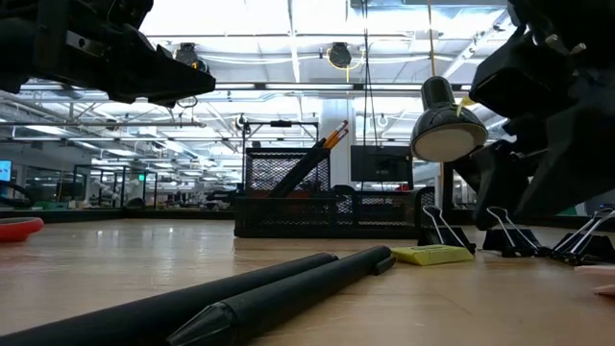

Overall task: Pick and place office supplies into organizer
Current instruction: Put the black binder clip into the black desk organizer

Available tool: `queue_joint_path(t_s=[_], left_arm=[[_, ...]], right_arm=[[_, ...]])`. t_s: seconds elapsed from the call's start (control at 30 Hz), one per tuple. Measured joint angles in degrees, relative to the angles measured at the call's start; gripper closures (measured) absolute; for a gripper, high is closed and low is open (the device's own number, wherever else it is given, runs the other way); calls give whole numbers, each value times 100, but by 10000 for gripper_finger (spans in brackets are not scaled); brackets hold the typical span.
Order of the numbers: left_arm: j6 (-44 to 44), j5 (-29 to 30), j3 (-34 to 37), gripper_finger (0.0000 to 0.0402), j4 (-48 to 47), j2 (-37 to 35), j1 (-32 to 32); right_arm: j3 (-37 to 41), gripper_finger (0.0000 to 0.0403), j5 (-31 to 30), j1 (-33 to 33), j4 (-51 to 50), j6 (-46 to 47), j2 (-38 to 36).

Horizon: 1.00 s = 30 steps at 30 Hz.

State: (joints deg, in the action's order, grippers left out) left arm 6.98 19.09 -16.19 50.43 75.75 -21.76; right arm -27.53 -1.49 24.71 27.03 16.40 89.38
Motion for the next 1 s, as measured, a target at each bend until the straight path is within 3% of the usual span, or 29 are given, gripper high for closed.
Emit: queue_joint_path(t_s=[0.2, 0.47, 0.7, 1.0], left_arm=[[0, 34, 0, 330, -1, 0, 0], [-45, 44, 0, 330, -1, 0, 0], [-46, 46, 0, 330, -17, 0, 0], [-42, 46, 0, 330, -15, -2, 0]], right_arm=[[0, 290, -145, 0, -10, -80, 0], [0, 396, -535, 0, 98, -294, -4], [-134, 400, -602, -99, 206, -578, -70], [-859, 400, -605, -149, 104, -1404, -168]])
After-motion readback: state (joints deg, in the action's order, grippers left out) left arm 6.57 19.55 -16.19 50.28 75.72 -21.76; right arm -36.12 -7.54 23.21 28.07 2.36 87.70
